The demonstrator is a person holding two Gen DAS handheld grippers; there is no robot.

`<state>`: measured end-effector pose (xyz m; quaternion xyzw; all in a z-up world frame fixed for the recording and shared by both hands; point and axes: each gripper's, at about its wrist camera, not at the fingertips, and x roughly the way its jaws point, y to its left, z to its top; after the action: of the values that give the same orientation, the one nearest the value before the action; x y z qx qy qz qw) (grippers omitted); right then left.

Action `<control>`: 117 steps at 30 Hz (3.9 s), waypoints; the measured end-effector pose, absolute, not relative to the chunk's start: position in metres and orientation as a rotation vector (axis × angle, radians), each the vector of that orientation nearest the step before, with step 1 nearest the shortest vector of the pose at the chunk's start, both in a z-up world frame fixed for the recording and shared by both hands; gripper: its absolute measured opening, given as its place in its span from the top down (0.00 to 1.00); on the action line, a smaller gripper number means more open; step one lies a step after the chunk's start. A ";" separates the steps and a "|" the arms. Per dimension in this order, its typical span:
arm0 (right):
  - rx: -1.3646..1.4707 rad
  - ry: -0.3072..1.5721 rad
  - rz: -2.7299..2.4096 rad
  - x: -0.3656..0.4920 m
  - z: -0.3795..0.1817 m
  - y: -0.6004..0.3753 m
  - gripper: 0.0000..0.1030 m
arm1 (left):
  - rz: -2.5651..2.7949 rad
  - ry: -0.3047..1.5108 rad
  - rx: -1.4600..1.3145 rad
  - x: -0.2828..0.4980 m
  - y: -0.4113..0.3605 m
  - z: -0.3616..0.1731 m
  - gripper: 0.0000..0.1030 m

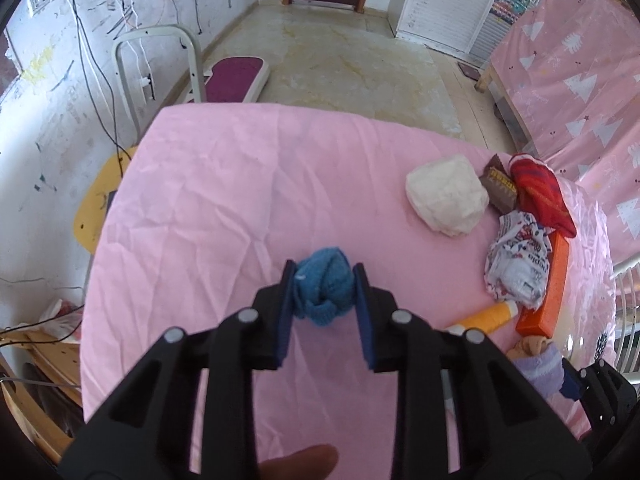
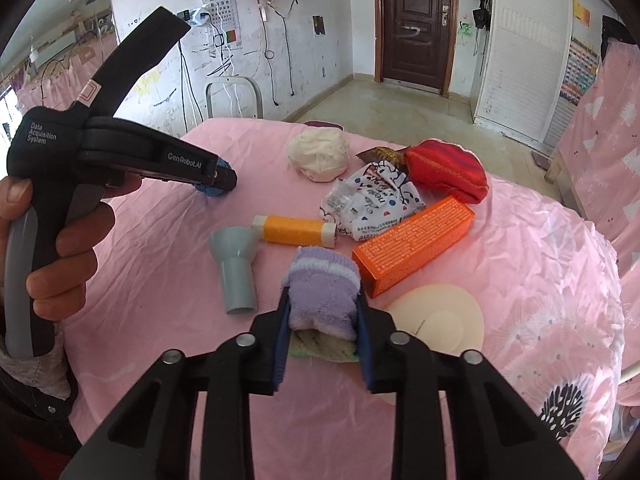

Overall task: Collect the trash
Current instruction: 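Grasp the blue cloth with the left tool while the right tool grasps the lavender sock, then carry the blue cloth and lavender sock toward the orange bin, then open the left tool over the orange bin, then open the right tool, then move both open tools back over the table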

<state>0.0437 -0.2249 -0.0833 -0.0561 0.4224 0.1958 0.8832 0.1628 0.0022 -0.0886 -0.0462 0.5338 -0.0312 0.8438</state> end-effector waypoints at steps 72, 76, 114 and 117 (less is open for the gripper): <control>0.313 0.520 -0.162 -0.132 -0.050 -0.604 0.85 | -0.730 0.977 0.415 -0.016 -0.416 -0.023 0.75; 0.337 0.521 -0.166 -0.134 -0.054 -0.610 0.85 | -0.738 0.984 0.431 -0.017 -0.426 -0.026 0.69; 0.245 0.620 0.021 -0.060 -0.036 -0.499 0.59 | -0.571 0.988 0.170 0.031 -0.282 -0.007 0.57; 0.220 0.639 0.048 -0.051 -0.035 -0.478 0.58 | -0.535 0.996 0.136 0.039 -0.258 -0.008 0.54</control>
<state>-0.0509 -0.4783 -0.0349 0.1081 0.3134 0.0236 0.9432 0.0394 -0.2575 -0.0084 0.0643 0.4715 -0.2533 0.8422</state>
